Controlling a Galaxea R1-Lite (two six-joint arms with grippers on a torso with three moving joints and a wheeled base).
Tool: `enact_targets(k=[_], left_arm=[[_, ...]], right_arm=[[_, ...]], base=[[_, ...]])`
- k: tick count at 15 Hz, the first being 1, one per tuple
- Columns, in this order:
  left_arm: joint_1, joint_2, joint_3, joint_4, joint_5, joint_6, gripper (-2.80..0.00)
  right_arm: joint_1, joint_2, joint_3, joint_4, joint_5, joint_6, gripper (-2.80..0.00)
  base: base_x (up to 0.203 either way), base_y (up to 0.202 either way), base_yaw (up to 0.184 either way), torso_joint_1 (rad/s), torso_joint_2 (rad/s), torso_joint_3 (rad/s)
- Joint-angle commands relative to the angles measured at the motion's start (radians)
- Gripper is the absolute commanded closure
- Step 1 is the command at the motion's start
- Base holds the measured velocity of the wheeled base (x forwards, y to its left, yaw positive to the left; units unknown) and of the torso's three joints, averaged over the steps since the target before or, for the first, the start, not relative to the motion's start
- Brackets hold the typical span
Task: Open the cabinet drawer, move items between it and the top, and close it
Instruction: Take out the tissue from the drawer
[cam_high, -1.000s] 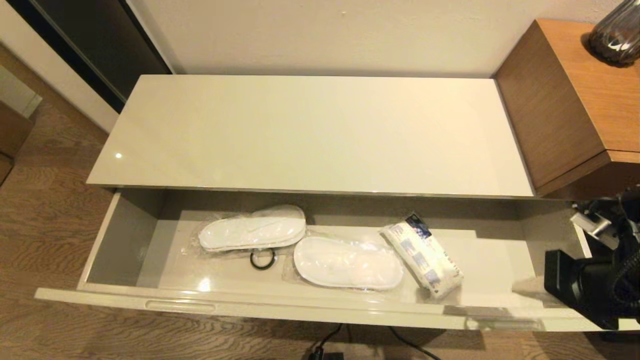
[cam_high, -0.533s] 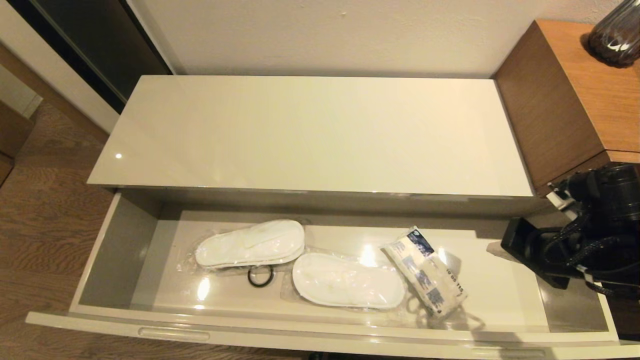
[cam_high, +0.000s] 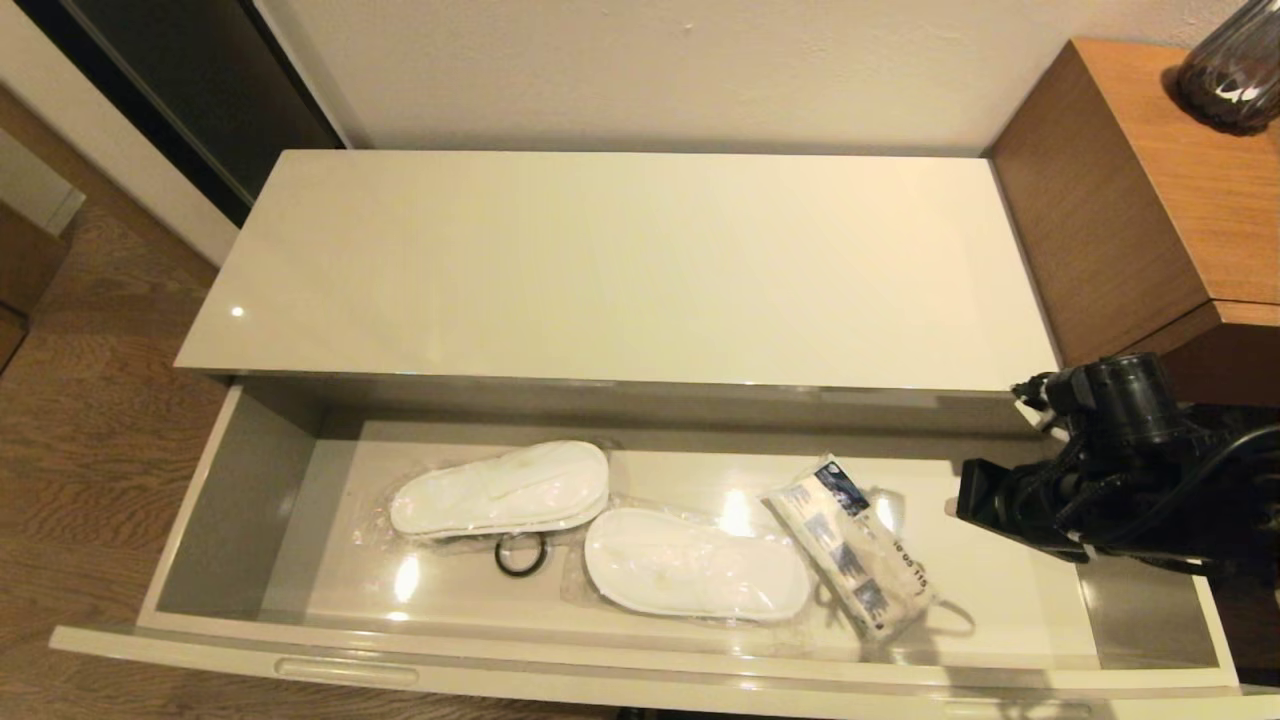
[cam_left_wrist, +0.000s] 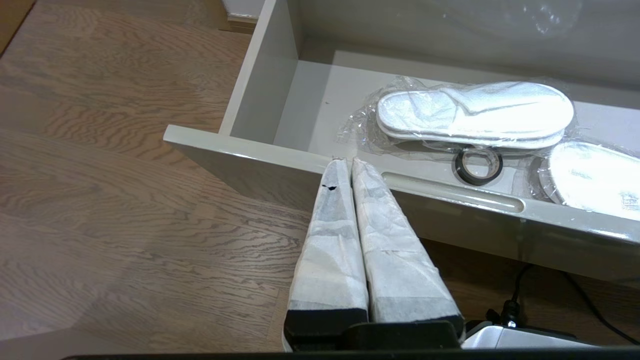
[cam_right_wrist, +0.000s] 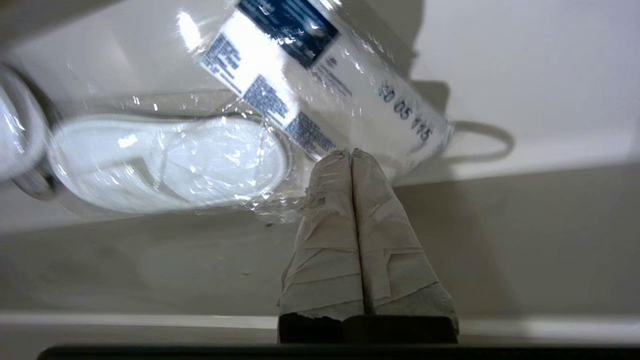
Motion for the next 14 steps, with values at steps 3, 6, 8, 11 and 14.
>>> enact_targets(k=[3, 6, 8, 11, 14], left_arm=[[0.001, -0.039, 0.002, 0.0, 0.001, -0.001, 0.0], [0.001, -0.039, 0.002, 0.0, 0.001, -0.001, 0.0], [0.001, -0.039, 0.002, 0.0, 0.001, -0.001, 0.0], [0.001, -0.039, 0.002, 0.0, 0.001, -0.001, 0.0], [0.0, -0.039, 0.002, 0.0, 0.001, -0.001, 0.0]], right_arm=[[-0.03, 0.056, -0.1, 0.062, 0.05, -0.464, 0.0], [0.006, 0.048, -0.134, 0.306, 0.038, -0.501, 0.0], [0.07, -0.004, -0.135, 0.426, -0.028, -0.484, 0.0], [0.149, -0.013, -0.184, 0.471, -0.149, -0.482, 0.0], [0.222, 0.003, -0.273, 0.554, -0.209, -0.496, 0.0]], base=[[0.0, 0.0, 0.0, 0.0, 0.0, 0.0], [0.0, 0.0, 0.0, 0.0, 0.0, 0.0], [0.0, 0.0, 0.0, 0.0, 0.0, 0.0], [0.0, 0.0, 0.0, 0.0, 0.0, 0.0], [0.0, 0.0, 0.0, 0.0, 0.0, 0.0]])
